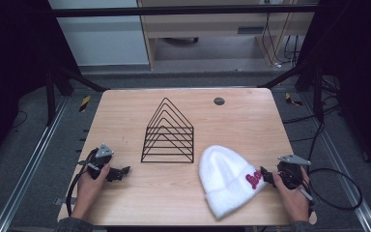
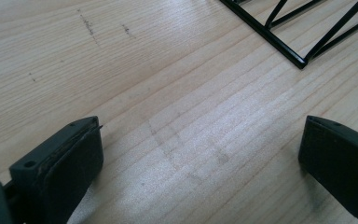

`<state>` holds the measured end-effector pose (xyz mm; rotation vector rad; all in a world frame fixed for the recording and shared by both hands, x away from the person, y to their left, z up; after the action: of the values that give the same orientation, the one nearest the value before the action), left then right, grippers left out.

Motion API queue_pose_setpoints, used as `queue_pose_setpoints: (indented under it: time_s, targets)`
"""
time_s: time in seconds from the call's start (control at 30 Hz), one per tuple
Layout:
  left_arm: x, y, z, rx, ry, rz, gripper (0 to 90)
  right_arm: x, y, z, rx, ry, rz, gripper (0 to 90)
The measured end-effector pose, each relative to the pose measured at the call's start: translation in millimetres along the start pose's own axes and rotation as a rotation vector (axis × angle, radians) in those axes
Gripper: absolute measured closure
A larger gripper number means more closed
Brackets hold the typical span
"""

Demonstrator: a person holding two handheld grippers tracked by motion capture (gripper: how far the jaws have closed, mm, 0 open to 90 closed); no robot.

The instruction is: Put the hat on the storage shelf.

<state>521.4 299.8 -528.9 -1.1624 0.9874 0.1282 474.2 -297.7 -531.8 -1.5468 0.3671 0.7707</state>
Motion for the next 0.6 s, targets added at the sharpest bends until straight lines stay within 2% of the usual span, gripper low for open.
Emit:
queue_pose_setpoints:
  time_s: [0.43,0.47,0.53,0.6]
  targets:
    - [0.4,-0.3,-0.2,-0.005,-0.004,-0.002,0.0,3.0,-3.1,0.0,0.016,0.008,0.0,15.8]
    - [0.3,-0.3,-0.1,-0.004,-0.004,0.0,0.0,3.8,-3.6,-1.3,0.0,0.002,0.003,15.6]
    - [0.2,-0.3,-0.2,-0.004,-0.004,0.0,0.0,4.0,-4.0,-2.2,-0.003,-0.011,0.003,15.6]
    - [0.5,-0.4,-0.1,-0.004,-0.003,-0.002,0.0,1.4,-13.4,-6.2,-0.037,-0.025,0.047,18.5]
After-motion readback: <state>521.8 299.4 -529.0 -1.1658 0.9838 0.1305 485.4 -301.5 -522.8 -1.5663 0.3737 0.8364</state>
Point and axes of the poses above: each handheld gripper's, and its own axes: x roughly forward along the jaws, y roughly out of its underside, z roughly to its left, the point moved 3 cm from there along x, roughly forward along the jaws, and after that the axes turned 2 degrees about -y, right-handed, at the moved point
